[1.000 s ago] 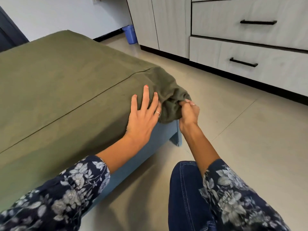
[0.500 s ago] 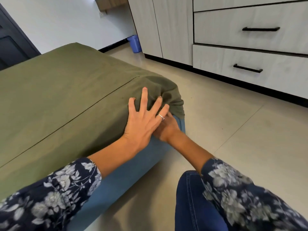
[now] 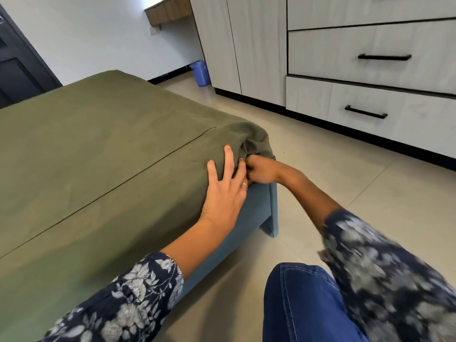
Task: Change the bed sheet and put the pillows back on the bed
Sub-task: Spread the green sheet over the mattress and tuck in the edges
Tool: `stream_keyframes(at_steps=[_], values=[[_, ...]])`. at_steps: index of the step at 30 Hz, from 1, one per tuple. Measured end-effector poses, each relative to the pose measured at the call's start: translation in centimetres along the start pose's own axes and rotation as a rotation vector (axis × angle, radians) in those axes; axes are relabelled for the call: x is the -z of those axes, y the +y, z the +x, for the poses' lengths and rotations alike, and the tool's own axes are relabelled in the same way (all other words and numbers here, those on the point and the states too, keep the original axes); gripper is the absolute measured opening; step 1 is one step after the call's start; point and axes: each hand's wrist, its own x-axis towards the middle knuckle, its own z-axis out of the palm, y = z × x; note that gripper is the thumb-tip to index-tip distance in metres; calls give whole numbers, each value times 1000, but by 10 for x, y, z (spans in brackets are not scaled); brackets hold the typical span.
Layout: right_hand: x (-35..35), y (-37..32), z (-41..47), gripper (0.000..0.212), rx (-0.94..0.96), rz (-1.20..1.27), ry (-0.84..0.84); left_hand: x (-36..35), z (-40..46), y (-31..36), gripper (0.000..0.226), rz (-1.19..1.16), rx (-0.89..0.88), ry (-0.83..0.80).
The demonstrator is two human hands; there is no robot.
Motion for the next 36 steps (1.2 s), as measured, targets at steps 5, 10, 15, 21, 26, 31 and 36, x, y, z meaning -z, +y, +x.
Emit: stream_keyframes(at_steps=[5,10,15,21,26,31,36], values=[[-18,47,-84,23,-332,411,613,2,5,6,59,47,8,-18],[-27,67,-54,69,-810,956,301,19,1,0,65,-227,-6,-14],[-13,66,-8,55,-921,1189,248,40,7,-49,53,-627,177,166],[19,61,10,27,-943,818,100,4,75,-106,63,-813,206,-128],[12,83,34,28,-963,819,-35,-29,92,-90,54,-1019,156,-95],[14,110,64,17,-1206,804,-155,-41,92,-81,50,-1031,206,5],[20,94,69,30,-1325,719,-254,-43,85,-73,54,-1060,258,74]])
